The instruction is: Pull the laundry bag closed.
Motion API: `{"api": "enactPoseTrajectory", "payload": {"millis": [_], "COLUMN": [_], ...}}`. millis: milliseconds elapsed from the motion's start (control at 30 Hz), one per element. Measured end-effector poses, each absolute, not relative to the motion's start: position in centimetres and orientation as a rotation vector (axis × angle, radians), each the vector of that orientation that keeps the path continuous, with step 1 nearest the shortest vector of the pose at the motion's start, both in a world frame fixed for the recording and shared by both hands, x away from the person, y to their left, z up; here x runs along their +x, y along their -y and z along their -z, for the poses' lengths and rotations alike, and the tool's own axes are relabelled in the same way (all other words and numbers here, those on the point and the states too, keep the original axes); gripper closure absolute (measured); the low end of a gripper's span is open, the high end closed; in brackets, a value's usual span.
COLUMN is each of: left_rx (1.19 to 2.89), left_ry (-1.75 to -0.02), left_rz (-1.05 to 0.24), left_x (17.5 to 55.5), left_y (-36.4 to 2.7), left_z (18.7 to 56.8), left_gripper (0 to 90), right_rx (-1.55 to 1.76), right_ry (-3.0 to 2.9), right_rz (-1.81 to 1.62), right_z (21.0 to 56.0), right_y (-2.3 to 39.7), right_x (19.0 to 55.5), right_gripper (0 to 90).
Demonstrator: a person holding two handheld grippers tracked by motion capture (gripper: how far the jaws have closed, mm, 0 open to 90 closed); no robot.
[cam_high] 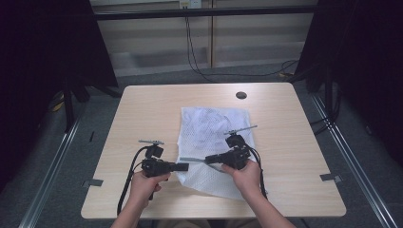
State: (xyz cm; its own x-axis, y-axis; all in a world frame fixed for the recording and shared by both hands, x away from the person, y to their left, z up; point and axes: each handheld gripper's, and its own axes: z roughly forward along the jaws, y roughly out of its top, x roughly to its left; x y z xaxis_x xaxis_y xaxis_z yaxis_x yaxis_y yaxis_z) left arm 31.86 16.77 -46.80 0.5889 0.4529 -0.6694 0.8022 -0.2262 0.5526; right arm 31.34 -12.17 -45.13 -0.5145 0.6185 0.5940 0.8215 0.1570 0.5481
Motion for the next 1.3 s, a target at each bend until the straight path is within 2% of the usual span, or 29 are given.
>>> {"api": "enactPoseTrajectory", "payload": {"millis": [1300], "left_rx": [1.87], "left_ry": [-1.02], "left_rz": [0.47], "left_x": [31.9], "left_y": [-16.9], "left_z": [46.9], "left_gripper": [89.7], "right_rx": [-1.417], "right_ry": [2.188], "right_rz": [1.269], "right_z": [45.4], "right_y": [13.8], "right_x": [31.3], "right_gripper": [87.1]}}
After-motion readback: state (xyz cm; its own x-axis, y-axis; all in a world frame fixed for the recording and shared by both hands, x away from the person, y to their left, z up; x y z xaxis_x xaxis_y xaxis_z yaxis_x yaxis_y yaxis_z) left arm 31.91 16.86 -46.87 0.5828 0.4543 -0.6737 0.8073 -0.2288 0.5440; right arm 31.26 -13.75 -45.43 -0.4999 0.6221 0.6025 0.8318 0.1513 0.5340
